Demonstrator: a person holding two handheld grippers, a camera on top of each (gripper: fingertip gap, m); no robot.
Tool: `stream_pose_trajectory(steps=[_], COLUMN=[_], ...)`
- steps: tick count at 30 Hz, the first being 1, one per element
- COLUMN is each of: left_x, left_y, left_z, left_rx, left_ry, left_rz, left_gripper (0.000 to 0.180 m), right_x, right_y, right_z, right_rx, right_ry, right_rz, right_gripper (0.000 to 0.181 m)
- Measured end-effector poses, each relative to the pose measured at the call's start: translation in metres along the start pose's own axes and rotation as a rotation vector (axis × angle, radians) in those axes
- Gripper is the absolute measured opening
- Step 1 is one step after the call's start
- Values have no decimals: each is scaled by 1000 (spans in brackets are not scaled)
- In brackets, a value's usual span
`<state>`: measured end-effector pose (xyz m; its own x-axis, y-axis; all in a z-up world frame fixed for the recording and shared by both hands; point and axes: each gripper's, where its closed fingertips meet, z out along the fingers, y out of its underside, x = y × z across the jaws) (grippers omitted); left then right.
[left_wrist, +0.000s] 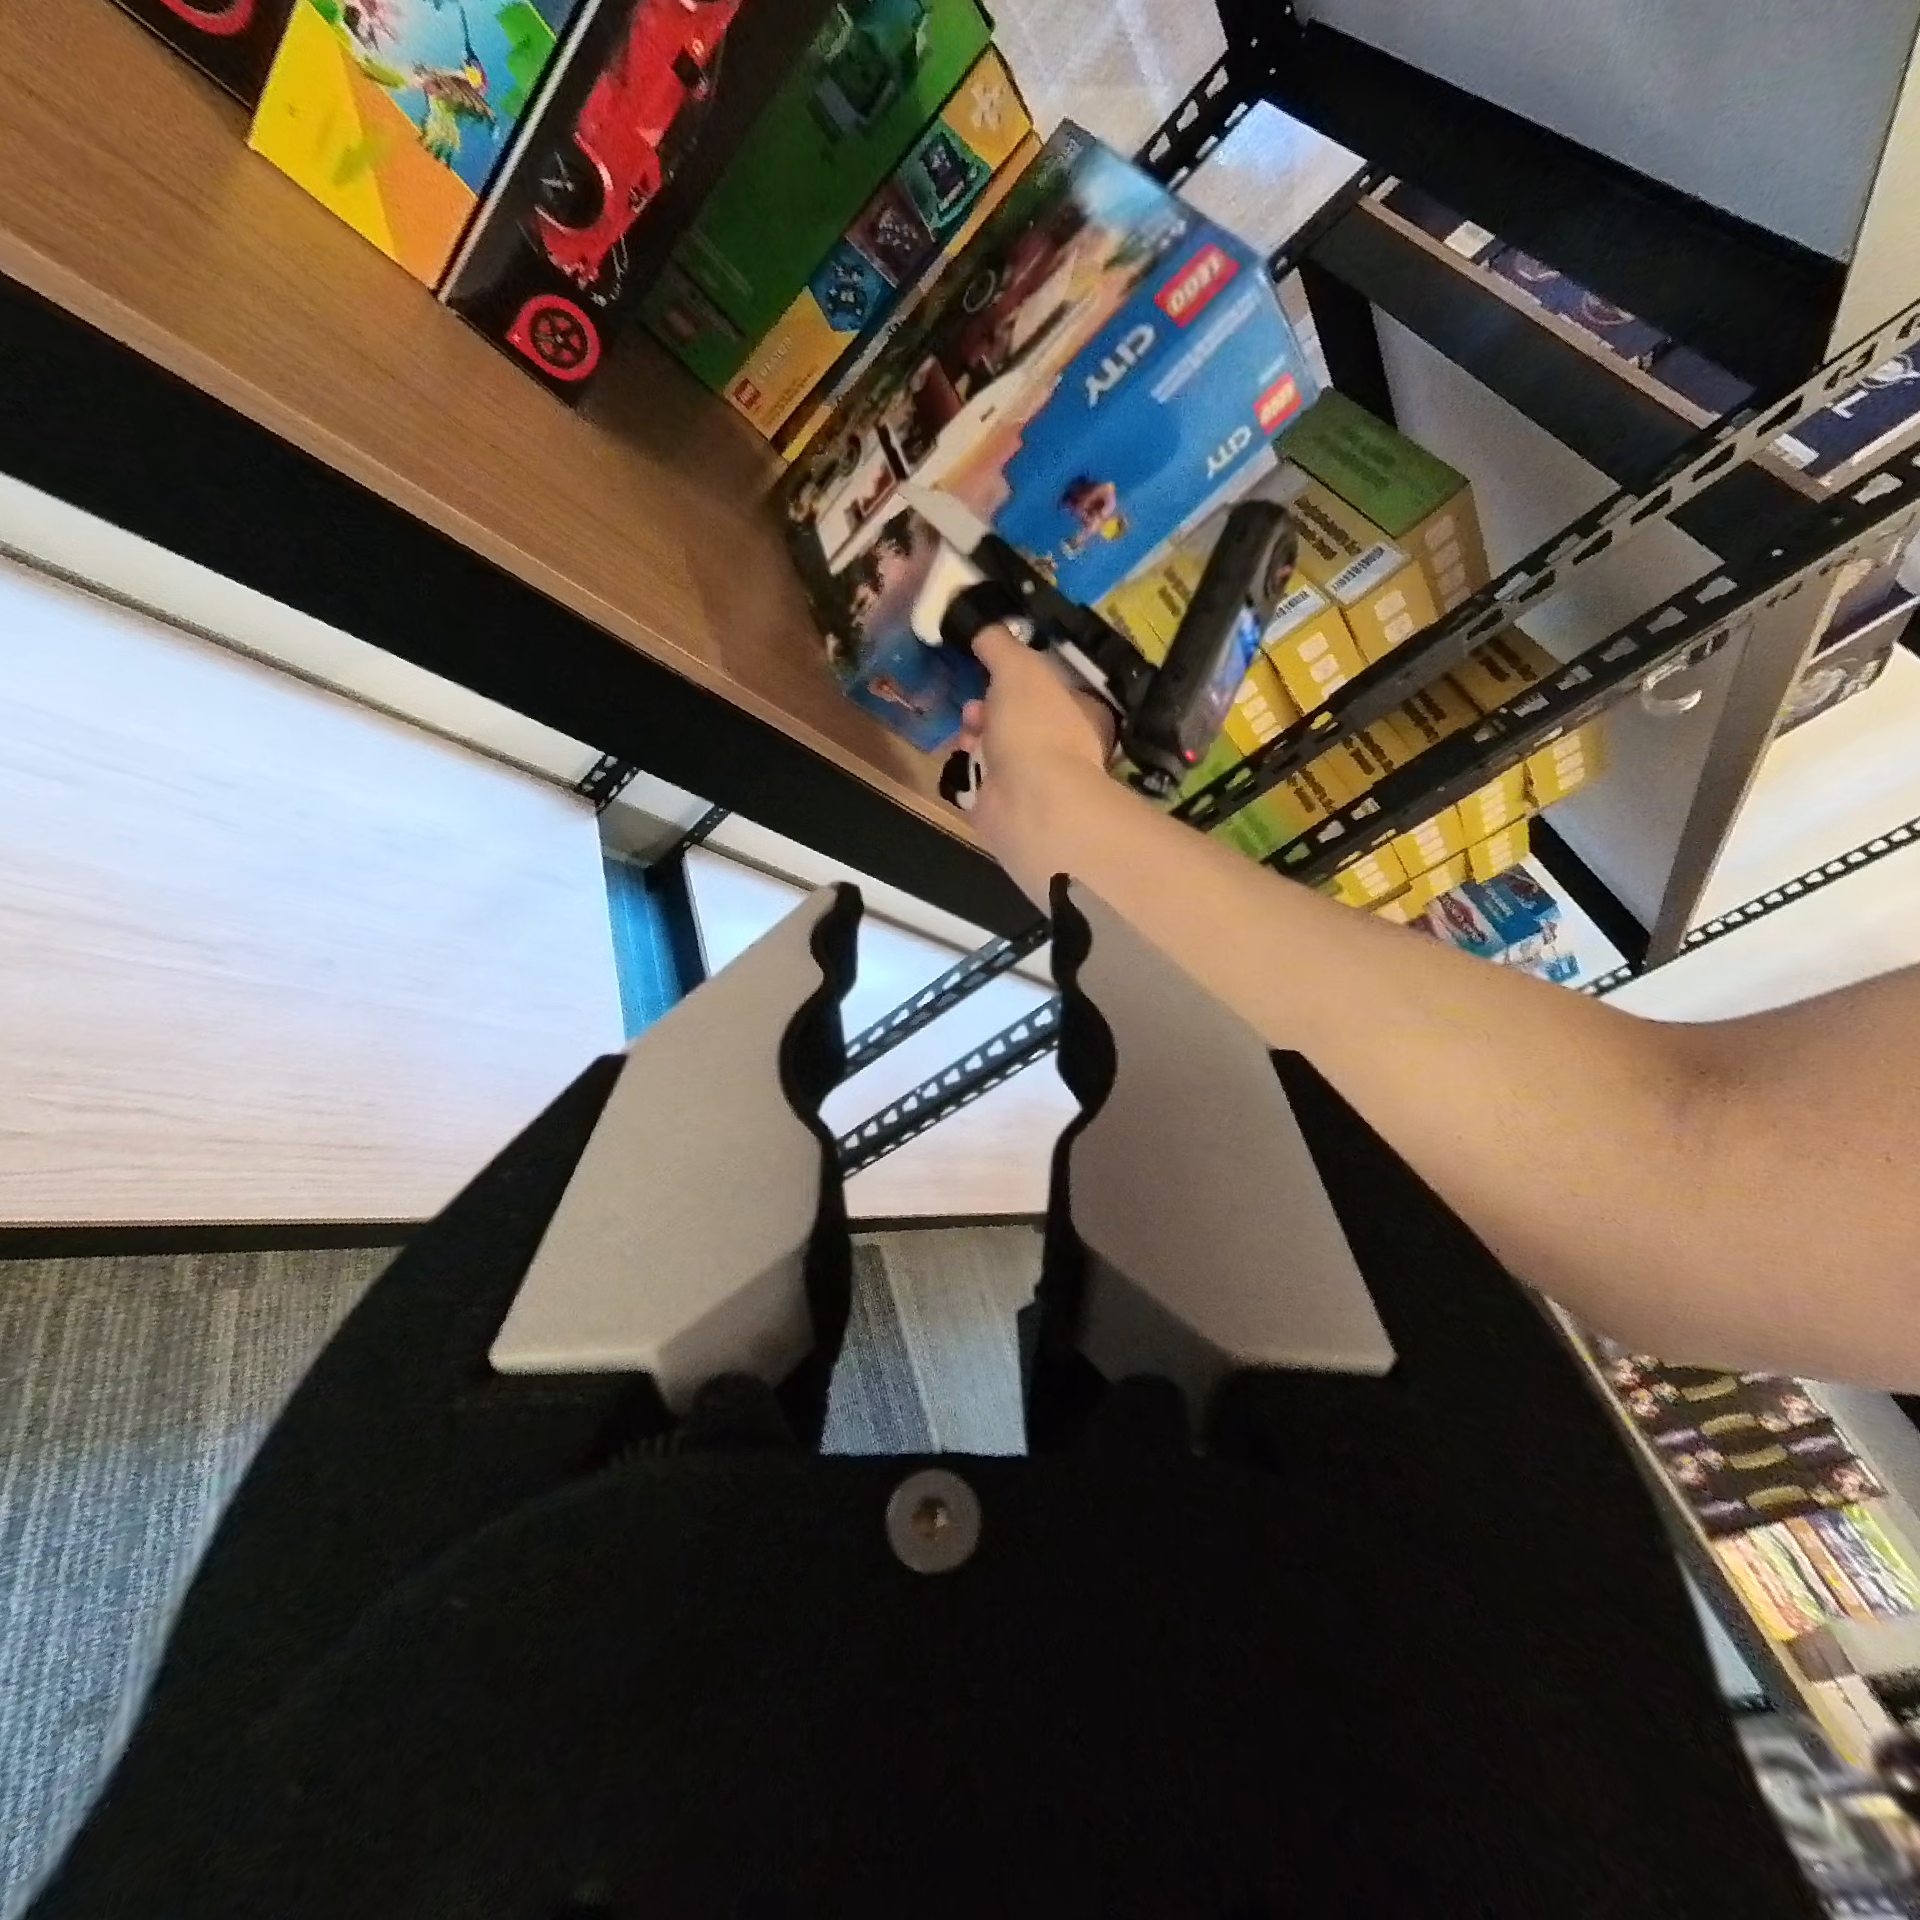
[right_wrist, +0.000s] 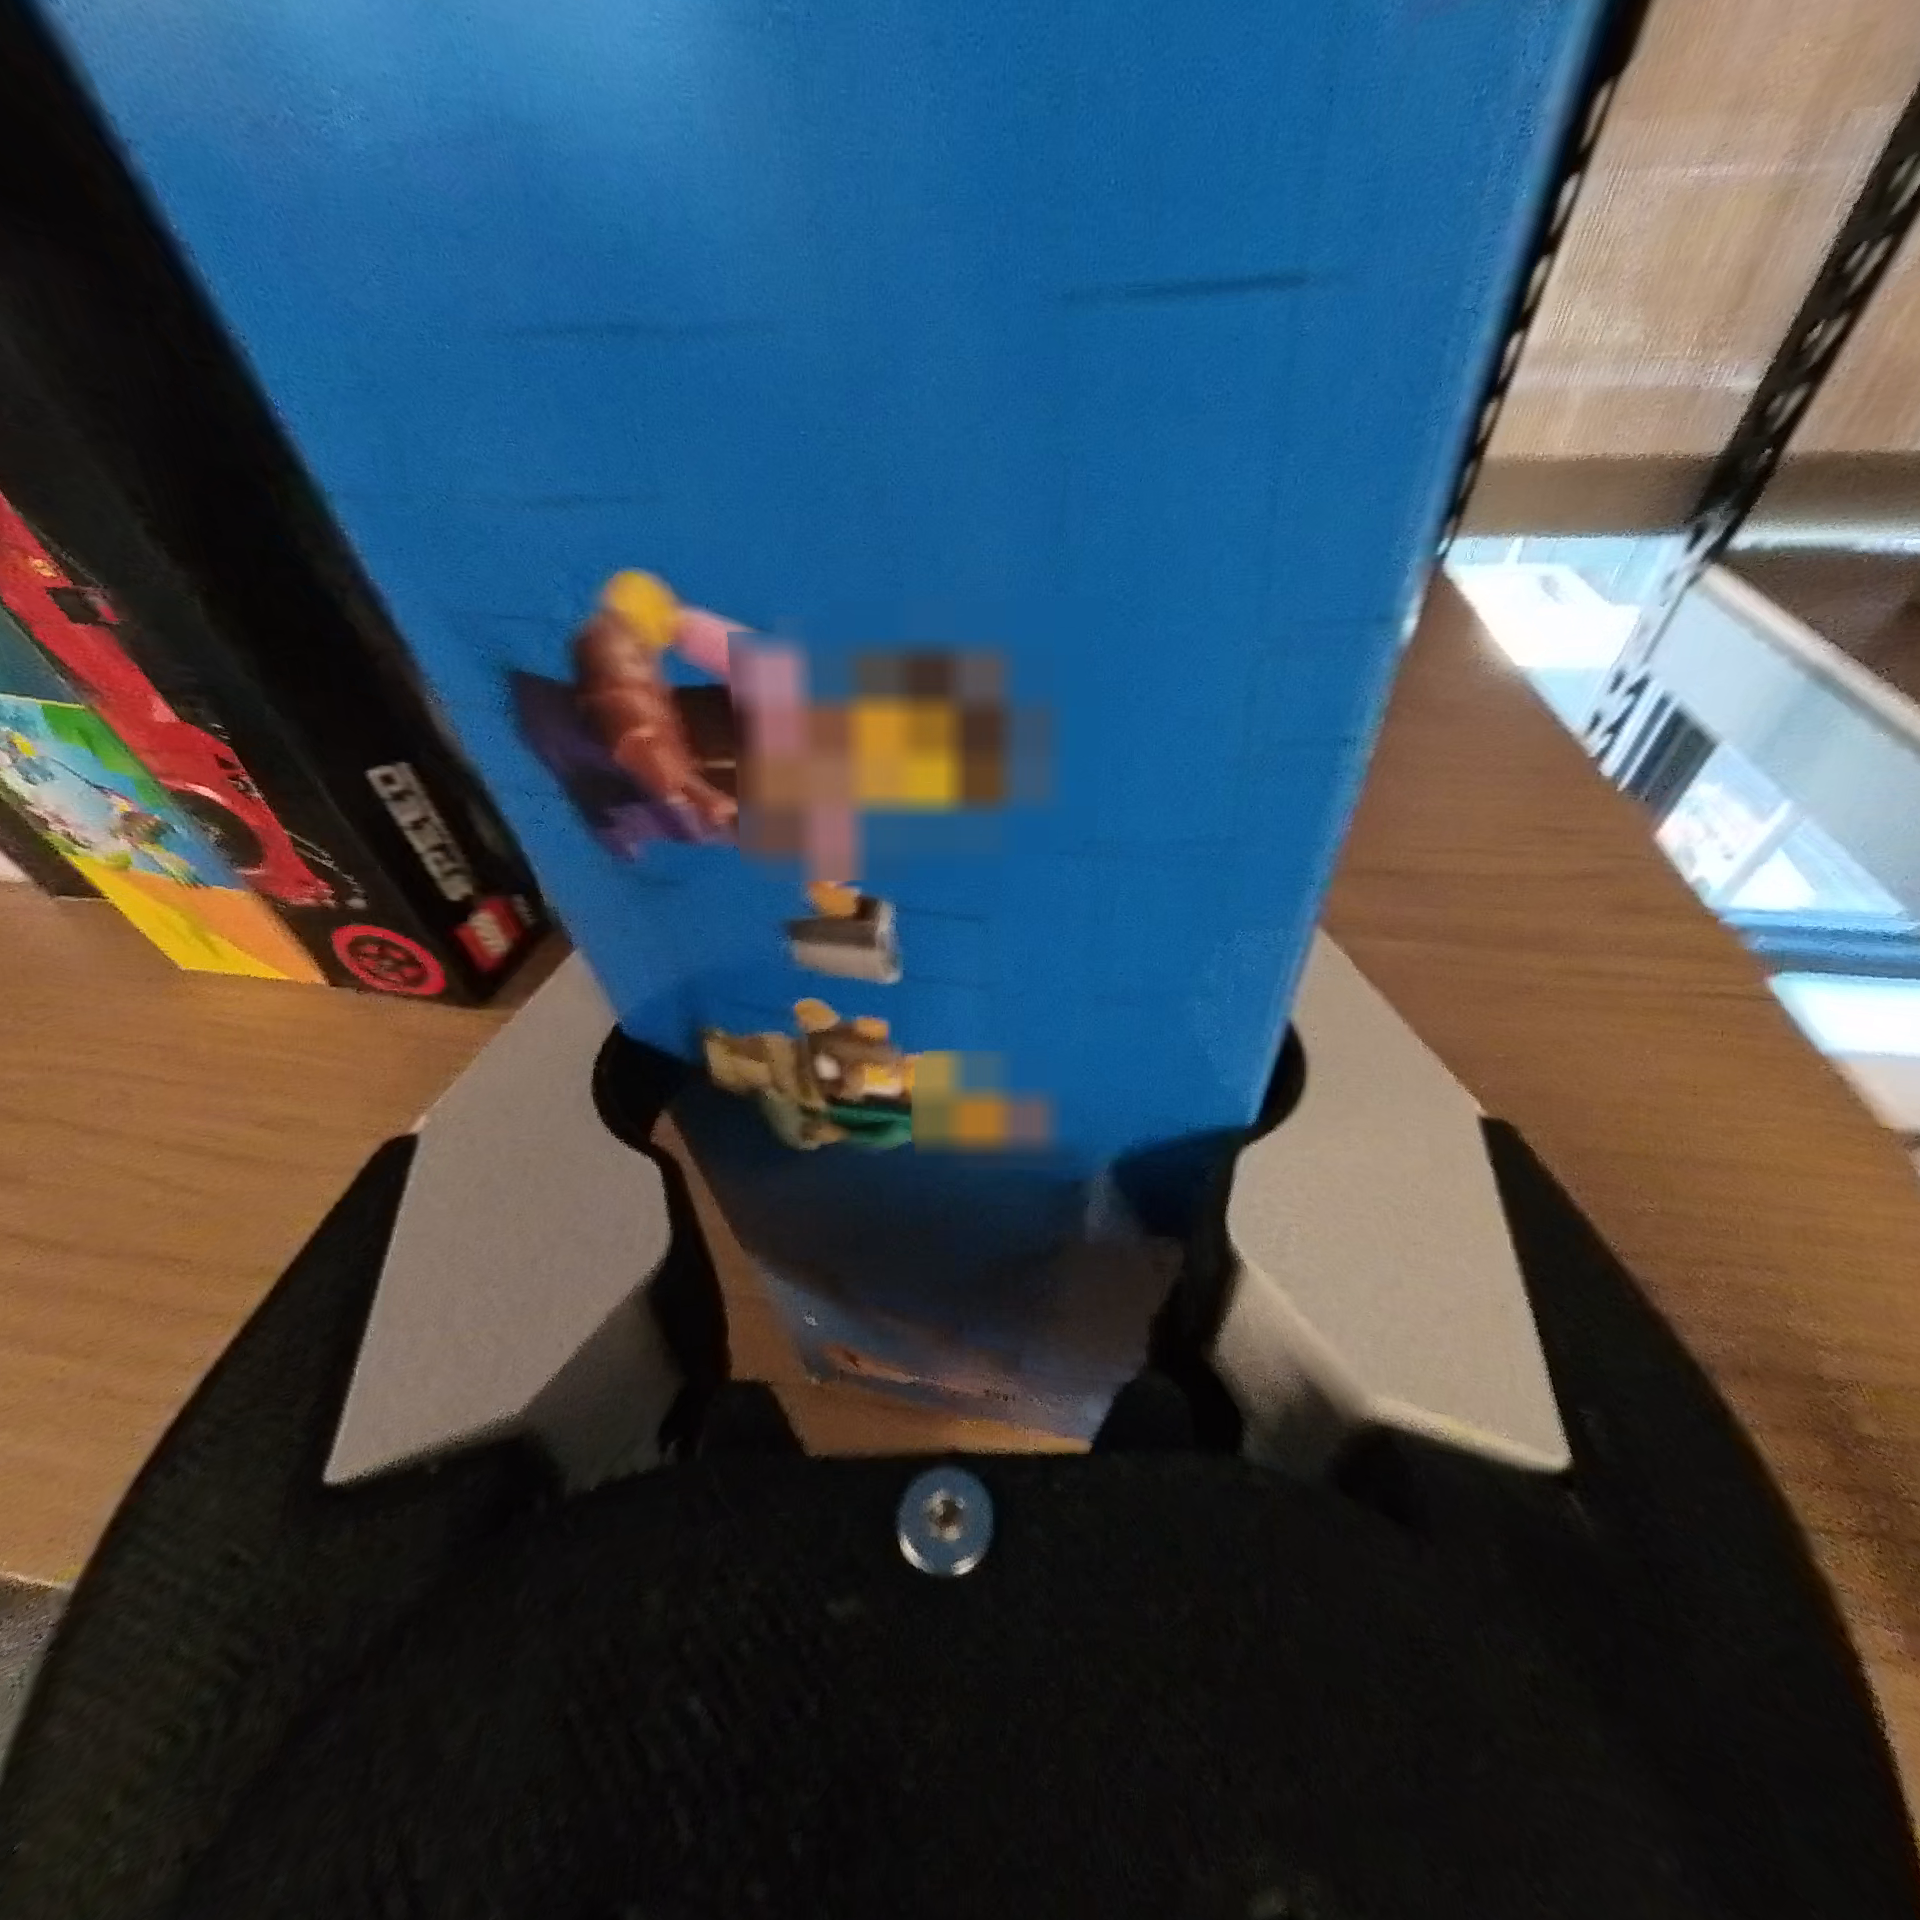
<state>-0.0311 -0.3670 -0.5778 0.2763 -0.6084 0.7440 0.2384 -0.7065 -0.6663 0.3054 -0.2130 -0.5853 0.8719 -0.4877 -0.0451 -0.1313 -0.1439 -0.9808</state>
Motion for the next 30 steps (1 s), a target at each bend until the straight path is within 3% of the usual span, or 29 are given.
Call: stream_pose_trajectory(steps=[7,17,30], left_x=[-7,-12,-19], left_y=[8,15,47], left_z=[6,40,81], left_rx=[-6,-61,-90], left_ry=[19,51,49], left_rz=[-27,-22,-93], left_gripper=[34,33,31], right_x=[66,134,160], right_y=[1,-12,-36], right_z=[-20,12,164], right_rx=[-23,45,-39], right_ry=[-154,-82,-9], right_rz=[-58,-18,-15], right_gripper=[109,110,111])
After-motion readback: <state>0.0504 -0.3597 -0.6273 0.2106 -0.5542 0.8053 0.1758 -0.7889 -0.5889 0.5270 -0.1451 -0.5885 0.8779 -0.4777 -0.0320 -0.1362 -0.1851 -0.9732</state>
